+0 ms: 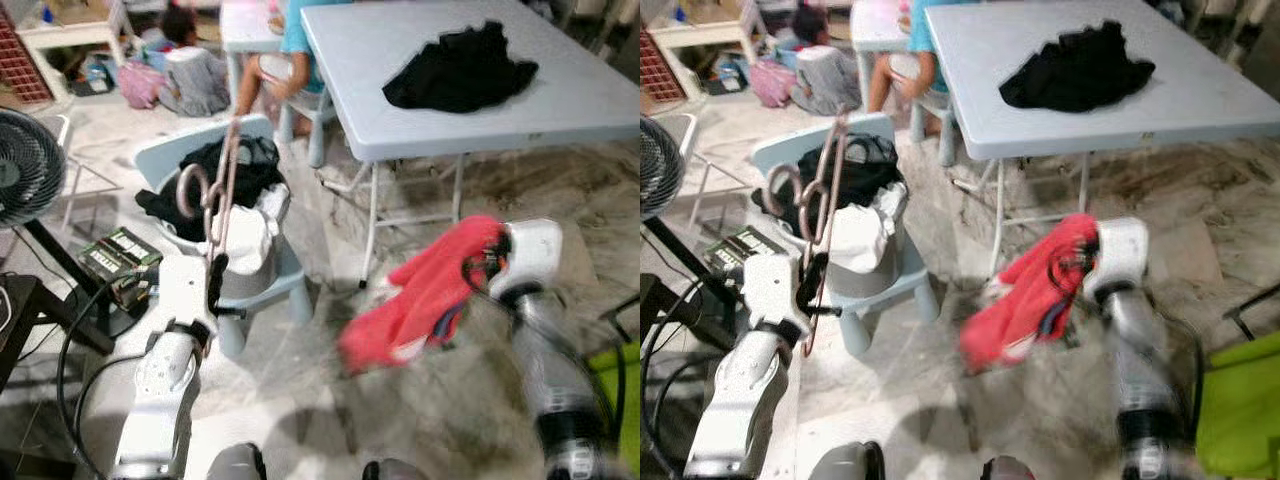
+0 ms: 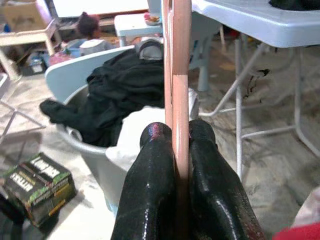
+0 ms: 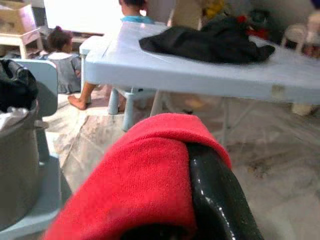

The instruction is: Hang hanger

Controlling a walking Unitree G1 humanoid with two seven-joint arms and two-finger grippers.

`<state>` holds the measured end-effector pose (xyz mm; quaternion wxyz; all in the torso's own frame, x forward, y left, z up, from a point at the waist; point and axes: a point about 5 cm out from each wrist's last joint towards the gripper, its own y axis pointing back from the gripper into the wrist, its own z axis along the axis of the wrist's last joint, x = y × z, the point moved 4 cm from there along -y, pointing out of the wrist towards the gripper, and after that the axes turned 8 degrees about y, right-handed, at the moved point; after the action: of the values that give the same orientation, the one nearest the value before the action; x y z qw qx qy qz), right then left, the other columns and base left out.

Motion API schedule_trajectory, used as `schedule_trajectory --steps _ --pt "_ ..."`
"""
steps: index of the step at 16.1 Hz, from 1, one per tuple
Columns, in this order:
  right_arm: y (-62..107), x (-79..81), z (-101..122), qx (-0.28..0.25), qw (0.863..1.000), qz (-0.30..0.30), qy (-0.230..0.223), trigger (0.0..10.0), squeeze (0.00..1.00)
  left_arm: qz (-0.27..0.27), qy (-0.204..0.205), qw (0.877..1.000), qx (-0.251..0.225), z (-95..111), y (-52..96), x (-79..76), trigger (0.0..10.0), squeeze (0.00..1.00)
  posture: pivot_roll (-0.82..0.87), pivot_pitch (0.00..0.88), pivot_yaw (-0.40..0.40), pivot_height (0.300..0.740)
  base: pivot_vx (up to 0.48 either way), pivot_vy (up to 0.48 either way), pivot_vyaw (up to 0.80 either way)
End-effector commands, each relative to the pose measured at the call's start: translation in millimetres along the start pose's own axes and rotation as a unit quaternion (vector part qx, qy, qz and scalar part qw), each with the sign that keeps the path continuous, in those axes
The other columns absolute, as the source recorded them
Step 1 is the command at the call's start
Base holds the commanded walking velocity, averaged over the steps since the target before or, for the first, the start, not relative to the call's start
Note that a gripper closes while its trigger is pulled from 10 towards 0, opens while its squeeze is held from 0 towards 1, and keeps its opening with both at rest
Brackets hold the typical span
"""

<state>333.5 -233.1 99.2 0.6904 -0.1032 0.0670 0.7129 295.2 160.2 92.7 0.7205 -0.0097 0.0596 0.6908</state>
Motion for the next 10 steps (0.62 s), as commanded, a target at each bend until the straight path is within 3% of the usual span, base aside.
schedule_trajectory --steps 1,3,8,10 --pt "6.2 -1.8 7.9 -0.018 1.0 -0.009 0.011 0.0 0.0 0.005 -0.003 1.0 -0.015 6.2 0.8 2.5 10.0 0.0 -0.02 0.017 0.007 0.74 0.0 0.0 0.0" --pt "12.4 4.9 11.8 -0.02 1.0 -0.014 0.002 0.0 0.0 -0.001 0.016 1.0 -0.019 6.5 -0.2 0.9 10.0 0.0 -0.03 0.015 0.006 0.74 0.0 0.0 0.0" --pt "19.2 30.1 17.6 -0.011 1.0 0.005 0.005 0.0 0.0 -0.05 0.03 0.998 -0.039 19.5 -7.2 -23.1 10.0 0.0 -0.03 0.025 -0.006 0.74 0.0 0.0 0.0" --pt "18.2 30.9 18.9 -0.006 1.0 0.002 -0.001 0.0 0.0 -0.055 0.038 0.997 -0.037 19.3 -7.5 -24.5 10.0 0.0 -0.03 0.027 -0.003 0.74 0.253 0.0 0.0"
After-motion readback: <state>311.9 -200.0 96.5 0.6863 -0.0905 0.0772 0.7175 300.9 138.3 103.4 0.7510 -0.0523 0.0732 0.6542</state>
